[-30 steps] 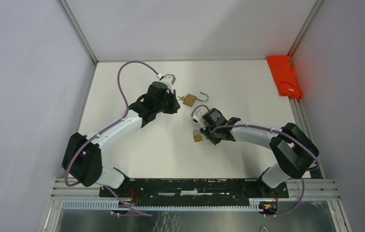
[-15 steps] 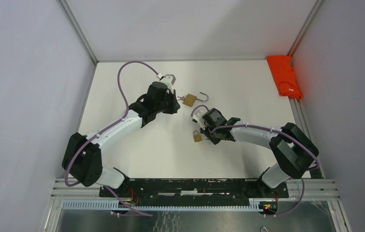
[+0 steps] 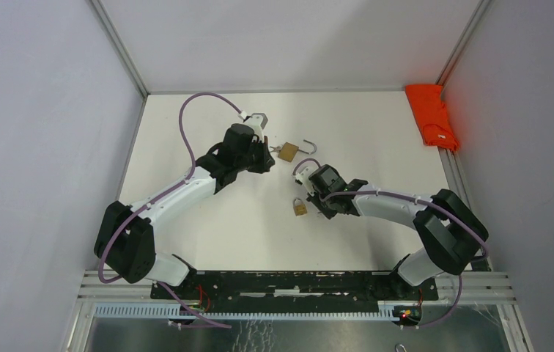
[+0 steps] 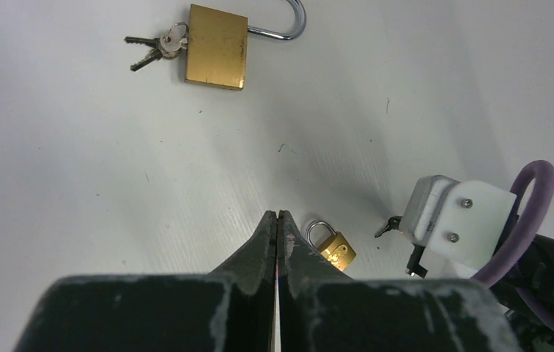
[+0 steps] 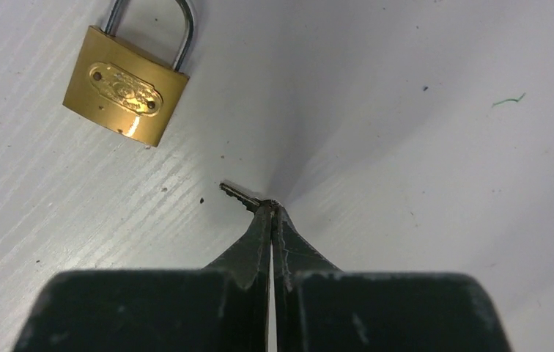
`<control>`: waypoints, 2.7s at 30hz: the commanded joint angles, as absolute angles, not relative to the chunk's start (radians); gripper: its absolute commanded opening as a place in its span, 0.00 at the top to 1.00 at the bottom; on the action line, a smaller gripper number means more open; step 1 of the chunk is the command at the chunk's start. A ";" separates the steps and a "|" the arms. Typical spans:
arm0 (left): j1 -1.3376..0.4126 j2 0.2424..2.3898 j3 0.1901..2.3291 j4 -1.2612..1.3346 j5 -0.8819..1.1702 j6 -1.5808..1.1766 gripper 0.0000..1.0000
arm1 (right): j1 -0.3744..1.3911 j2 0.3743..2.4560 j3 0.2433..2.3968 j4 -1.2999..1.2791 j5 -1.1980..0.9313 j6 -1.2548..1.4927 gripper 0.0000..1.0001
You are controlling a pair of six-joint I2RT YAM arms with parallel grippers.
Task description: Unlock with the key
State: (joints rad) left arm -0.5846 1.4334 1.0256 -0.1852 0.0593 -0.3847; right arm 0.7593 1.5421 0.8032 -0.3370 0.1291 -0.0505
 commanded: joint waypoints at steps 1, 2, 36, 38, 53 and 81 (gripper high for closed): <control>-0.586 1.441 1.040 -0.145 0.093 -0.353 0.98 | 0.762 1.474 0.795 -0.350 0.169 -0.042 1.00; -0.586 1.441 1.041 -0.143 0.097 -0.352 0.98 | 0.762 1.467 0.793 -0.350 0.170 -0.041 1.00; -0.581 1.623 1.002 0.760 1.136 -0.652 0.98 | 0.762 0.991 1.031 -0.445 -0.057 -0.131 1.00; -0.583 1.656 1.003 0.941 1.205 -0.789 0.97 | 0.762 0.968 1.028 -0.419 -0.098 -0.145 1.00; -0.595 1.835 1.064 1.738 1.305 -1.411 0.91 | 0.762 0.905 1.074 -0.386 -0.236 -0.178 1.00; -0.658 1.581 1.749 -0.632 -0.155 -0.277 0.98 | 0.762 0.908 1.295 -0.399 -0.307 -0.194 1.00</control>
